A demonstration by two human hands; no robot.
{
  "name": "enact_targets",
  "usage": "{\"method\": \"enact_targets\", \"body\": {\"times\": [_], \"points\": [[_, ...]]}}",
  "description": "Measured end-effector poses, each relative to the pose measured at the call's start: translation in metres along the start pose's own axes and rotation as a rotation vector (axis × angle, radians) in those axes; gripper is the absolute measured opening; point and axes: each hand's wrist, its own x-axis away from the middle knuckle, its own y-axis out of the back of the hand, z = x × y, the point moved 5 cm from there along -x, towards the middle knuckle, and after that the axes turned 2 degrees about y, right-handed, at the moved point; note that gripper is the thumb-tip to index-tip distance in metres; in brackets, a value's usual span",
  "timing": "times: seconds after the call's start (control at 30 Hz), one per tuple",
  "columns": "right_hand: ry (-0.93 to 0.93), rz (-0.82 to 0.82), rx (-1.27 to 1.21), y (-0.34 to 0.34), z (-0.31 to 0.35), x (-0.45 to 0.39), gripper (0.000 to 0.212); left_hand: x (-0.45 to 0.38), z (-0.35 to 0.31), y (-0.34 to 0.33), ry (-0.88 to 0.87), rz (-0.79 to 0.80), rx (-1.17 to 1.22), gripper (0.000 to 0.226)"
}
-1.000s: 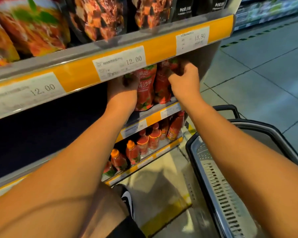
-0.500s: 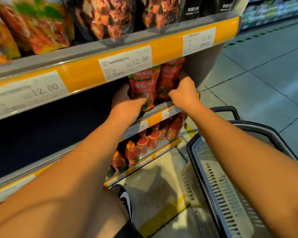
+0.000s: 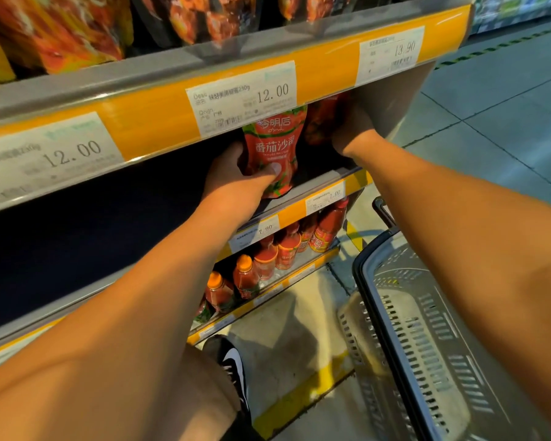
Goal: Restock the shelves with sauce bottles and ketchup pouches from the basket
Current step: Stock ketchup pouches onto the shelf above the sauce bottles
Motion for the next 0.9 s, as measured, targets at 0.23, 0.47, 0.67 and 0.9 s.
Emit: {"method": "enact_targets", "body": {"times": [0.23, 0.47, 0.67, 0.9], "points": [[0.030, 0.020, 0.131, -0.009, 0.002, -0.007, 0.056, 0.003, 0.000, 0.001, 0.003, 0.016, -0.016, 0.047], [-0.221, -0.420, -0.755, 0.010, 0.007, 0.061, 0.045, 0.010, 0.000, 0.005, 0.022, 0.039, -0.266, 0.050], [0.170, 0.031, -1.102, -0.001, 0.074, 0.120, 0.069, 0.028, -0.007, 0.006, 0.063, 0.013, -0.636, 0.033], [0.116, -0.069, -0.867, -0.006, 0.091, 0.114, 0.063, 0.057, -0.005, -0.001, 0.120, 0.118, -0.720, 0.059]]}}
